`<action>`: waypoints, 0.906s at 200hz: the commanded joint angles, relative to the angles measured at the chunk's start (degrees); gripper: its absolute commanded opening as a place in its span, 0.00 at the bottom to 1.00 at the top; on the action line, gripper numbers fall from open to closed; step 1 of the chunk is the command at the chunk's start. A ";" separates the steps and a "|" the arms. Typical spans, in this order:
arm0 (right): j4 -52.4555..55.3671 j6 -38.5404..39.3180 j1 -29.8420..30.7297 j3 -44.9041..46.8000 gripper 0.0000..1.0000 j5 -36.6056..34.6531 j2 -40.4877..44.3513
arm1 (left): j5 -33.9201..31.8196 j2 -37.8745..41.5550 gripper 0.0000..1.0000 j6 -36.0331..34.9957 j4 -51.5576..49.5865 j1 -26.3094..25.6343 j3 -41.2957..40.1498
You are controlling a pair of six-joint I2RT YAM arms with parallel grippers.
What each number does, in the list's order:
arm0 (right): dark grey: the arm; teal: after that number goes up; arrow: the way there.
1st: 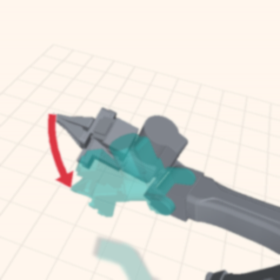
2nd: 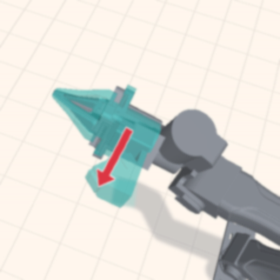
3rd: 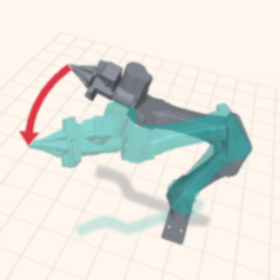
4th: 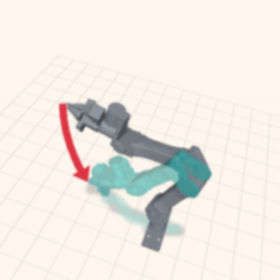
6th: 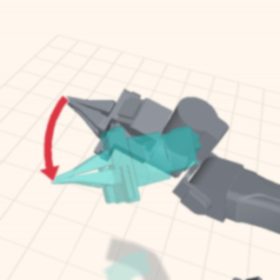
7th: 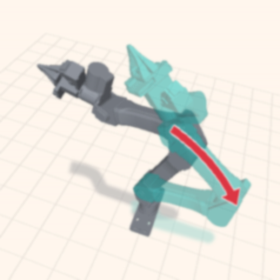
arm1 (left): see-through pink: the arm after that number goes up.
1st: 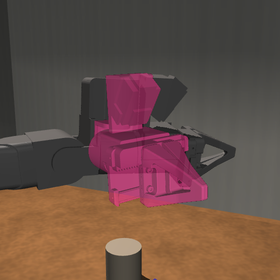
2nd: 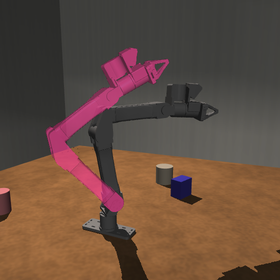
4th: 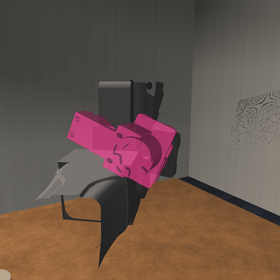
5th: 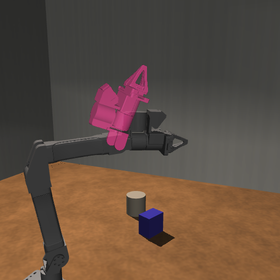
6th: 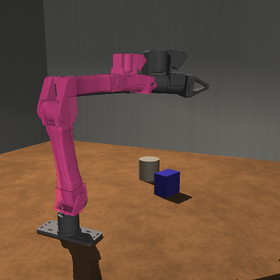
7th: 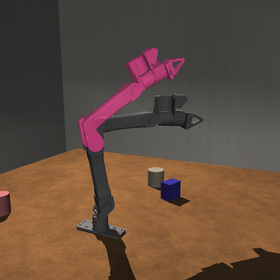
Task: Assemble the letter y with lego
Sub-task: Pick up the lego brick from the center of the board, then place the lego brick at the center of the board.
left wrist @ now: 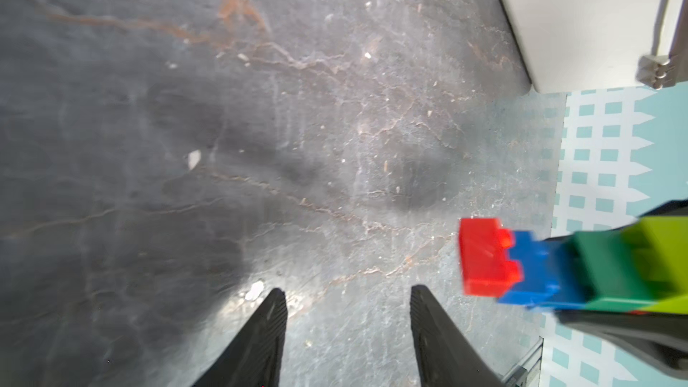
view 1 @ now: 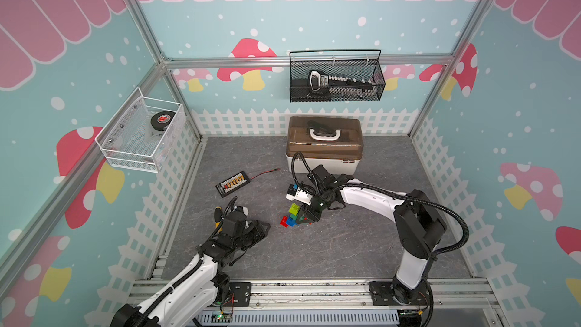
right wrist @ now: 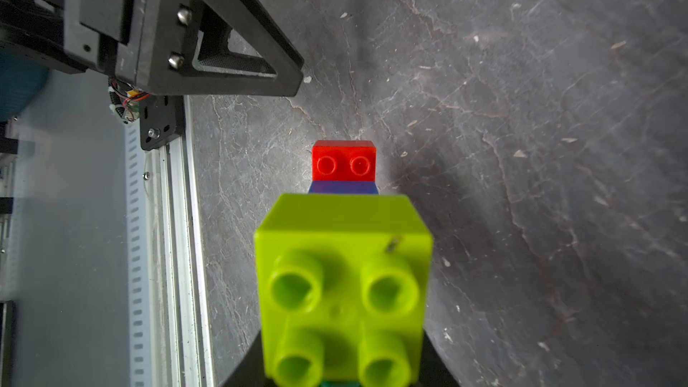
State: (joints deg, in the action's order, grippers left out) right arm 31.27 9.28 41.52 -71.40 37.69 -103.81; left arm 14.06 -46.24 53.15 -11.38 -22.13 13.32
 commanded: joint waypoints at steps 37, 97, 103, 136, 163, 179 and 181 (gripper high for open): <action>-6.63 -4.20 -1.44 4.00 0.23 11.55 0.04 | 1.33 -1.88 0.55 -1.47 1.01 0.41 1.97; -8.71 -5.19 -2.24 4.83 0.24 15.02 -4.07 | 1.38 -2.45 0.55 -1.75 0.91 0.50 2.15; -8.83 -5.27 -2.36 4.80 0.24 15.41 -4.42 | 1.36 -2.50 0.55 -1.78 0.92 0.44 2.19; -9.20 -5.73 -2.57 4.69 0.24 15.51 -7.22 | 1.49 -2.72 0.55 -1.94 0.92 0.57 2.23; -9.47 -5.98 -2.85 4.52 0.26 17.77 -8.39 | 1.39 -2.67 0.55 -2.00 0.92 0.68 2.16; -9.76 -6.26 -3.00 4.42 0.26 17.99 -9.01 | 1.44 -2.88 0.55 -2.13 0.92 0.68 2.23; -9.81 -6.26 -3.02 4.44 0.26 17.89 -9.01 | 1.46 -2.89 0.55 -2.16 0.87 0.68 2.28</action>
State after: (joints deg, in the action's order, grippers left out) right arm 22.57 2.87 38.98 -67.24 52.62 -111.68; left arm 15.22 -48.93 52.01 -10.87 -21.80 14.09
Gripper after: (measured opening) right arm 0.336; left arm 0.550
